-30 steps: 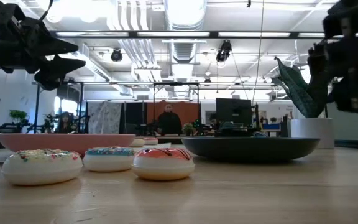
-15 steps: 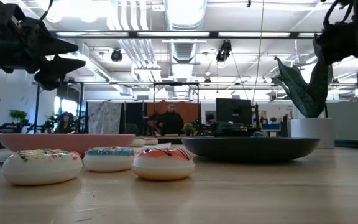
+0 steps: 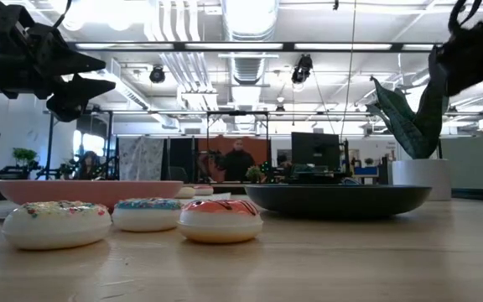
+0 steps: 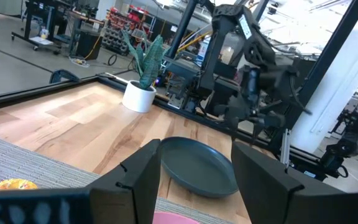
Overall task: Pick & Place donuts
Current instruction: Put the small pink donut on the pink plate
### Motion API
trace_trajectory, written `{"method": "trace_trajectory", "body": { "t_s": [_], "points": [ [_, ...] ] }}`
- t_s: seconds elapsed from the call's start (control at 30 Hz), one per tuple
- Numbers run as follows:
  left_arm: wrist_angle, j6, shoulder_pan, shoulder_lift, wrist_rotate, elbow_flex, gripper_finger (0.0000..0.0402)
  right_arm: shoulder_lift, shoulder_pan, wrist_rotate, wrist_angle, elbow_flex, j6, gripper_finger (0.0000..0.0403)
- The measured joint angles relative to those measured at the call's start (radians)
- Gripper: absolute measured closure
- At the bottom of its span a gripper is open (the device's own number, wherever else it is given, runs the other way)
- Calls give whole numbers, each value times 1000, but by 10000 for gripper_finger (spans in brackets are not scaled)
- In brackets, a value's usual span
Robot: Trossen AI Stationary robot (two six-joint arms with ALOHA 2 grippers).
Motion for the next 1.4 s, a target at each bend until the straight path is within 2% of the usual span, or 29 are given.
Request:
{"method": "trace_trajectory", "body": {
  "t_s": [0.1,0.43,0.57,0.67,0.87,0.97,1.1,1.2,1.27,1.4],
  "points": [
    [0,0,0,0,0,0,230,77,11,7,43,14,28,163],
    [1,0,0,0,0,0,230,235,22,30,32,94,56,163],
    [1,0,0,0,0,0,230,281,22,25,19,114,91,179],
    [1,0,0,0,0,0,230,293,21,25,10,121,126,221],
    [1,0,0,0,0,0,230,254,21,63,29,133,124,362],
    [1,0,0,0,0,0,230,188,5,79,10,141,136,380],
    [1,0,0,0,0,0,230,97,-60,217,-42,201,135,379],
    [1,0,0,0,0,0,230,72,-174,288,-61,239,53,379],
    [1,0,0,0,0,0,230,100,-263,282,-61,251,-22,379],
    [1,0,0,1,0,0,230,188,-384,186,-68,287,-182,379]
  ]
}}
